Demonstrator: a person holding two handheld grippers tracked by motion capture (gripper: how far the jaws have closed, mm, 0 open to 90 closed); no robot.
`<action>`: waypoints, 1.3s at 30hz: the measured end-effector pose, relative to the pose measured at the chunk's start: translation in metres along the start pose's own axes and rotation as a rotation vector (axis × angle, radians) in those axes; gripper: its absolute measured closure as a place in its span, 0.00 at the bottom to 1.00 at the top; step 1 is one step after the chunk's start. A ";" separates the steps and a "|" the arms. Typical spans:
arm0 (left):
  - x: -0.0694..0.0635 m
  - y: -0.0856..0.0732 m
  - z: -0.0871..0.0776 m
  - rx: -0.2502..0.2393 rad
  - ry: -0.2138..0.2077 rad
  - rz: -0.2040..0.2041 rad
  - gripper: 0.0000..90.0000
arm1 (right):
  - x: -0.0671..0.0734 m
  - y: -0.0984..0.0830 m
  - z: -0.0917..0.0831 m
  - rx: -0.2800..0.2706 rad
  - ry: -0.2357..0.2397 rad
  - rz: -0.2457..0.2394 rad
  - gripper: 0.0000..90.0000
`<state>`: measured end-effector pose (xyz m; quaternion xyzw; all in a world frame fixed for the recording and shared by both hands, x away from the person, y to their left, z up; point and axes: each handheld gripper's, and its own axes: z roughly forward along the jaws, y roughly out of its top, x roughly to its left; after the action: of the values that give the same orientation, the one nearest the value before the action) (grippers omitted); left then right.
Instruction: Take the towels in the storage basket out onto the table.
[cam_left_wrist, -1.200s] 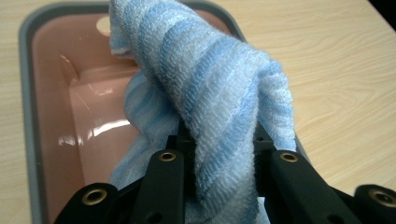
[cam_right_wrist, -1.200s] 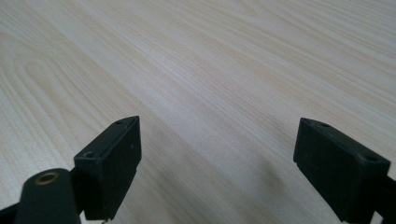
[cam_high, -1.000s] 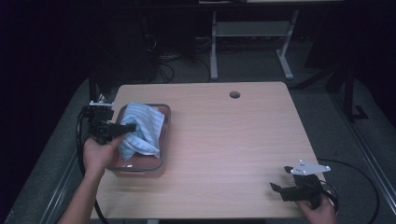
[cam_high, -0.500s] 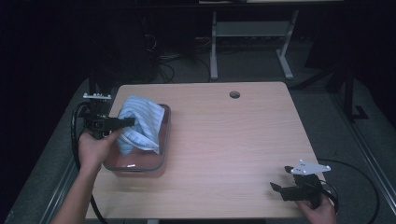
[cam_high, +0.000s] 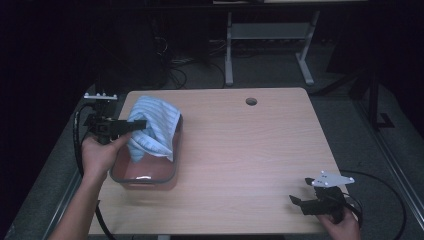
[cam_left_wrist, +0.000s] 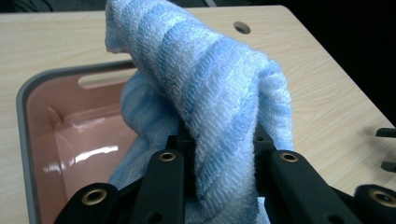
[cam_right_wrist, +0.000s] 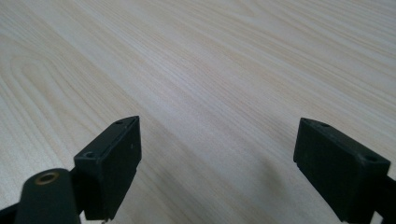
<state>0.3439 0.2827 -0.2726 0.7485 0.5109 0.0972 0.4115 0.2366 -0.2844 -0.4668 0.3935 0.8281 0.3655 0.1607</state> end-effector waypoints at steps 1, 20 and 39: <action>-0.002 0.001 0.000 0.000 -0.002 0.005 0.81 | 0.000 0.000 0.000 0.000 0.000 0.000 0.16; -0.038 0.017 0.028 0.030 -0.069 0.061 0.81 | -0.001 0.000 -0.002 -0.008 -0.003 -0.001 0.16; -0.062 0.023 0.060 0.074 -0.099 0.093 0.81 | -0.003 -0.001 -0.005 -0.017 -0.011 0.003 0.16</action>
<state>0.3651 0.1963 -0.2776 0.7901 0.4578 0.0604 0.4031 0.2349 -0.2894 -0.4637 0.3953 0.8235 0.3706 0.1683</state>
